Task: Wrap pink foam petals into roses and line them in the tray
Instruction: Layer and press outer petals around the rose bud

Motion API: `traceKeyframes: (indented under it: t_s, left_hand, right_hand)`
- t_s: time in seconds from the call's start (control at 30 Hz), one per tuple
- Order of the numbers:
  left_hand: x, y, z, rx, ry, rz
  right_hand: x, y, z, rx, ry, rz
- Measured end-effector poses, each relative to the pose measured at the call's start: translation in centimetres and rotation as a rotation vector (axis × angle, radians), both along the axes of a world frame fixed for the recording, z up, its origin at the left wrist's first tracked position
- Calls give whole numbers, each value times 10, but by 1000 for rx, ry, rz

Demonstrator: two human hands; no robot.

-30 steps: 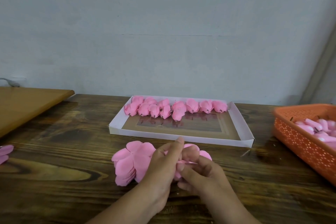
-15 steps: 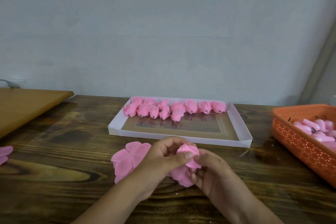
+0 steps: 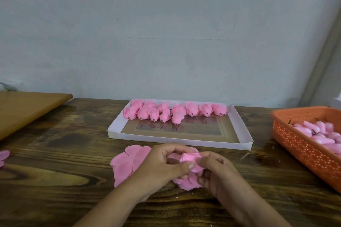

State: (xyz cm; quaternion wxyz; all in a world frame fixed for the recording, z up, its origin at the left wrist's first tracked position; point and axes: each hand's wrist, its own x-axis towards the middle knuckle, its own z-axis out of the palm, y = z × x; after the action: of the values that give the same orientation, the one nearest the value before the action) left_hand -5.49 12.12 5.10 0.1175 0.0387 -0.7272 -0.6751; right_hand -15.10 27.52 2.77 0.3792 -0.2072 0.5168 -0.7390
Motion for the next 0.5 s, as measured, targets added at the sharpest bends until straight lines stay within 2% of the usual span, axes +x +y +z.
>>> traceKeyframes:
  t_s: [0.13, 0.33, 0.5]
  left_hand:
    - [0, 0, -2, -9, 7, 10]
    - [0, 1, -5, 10, 27, 79]
    - [0, 1, -5, 62, 47, 49]
  right_hand:
    - [1, -1, -1, -4, 40, 67]
    - [1, -3, -3, -5, 15, 34]
    - [0, -4, -4, 4, -13, 4]
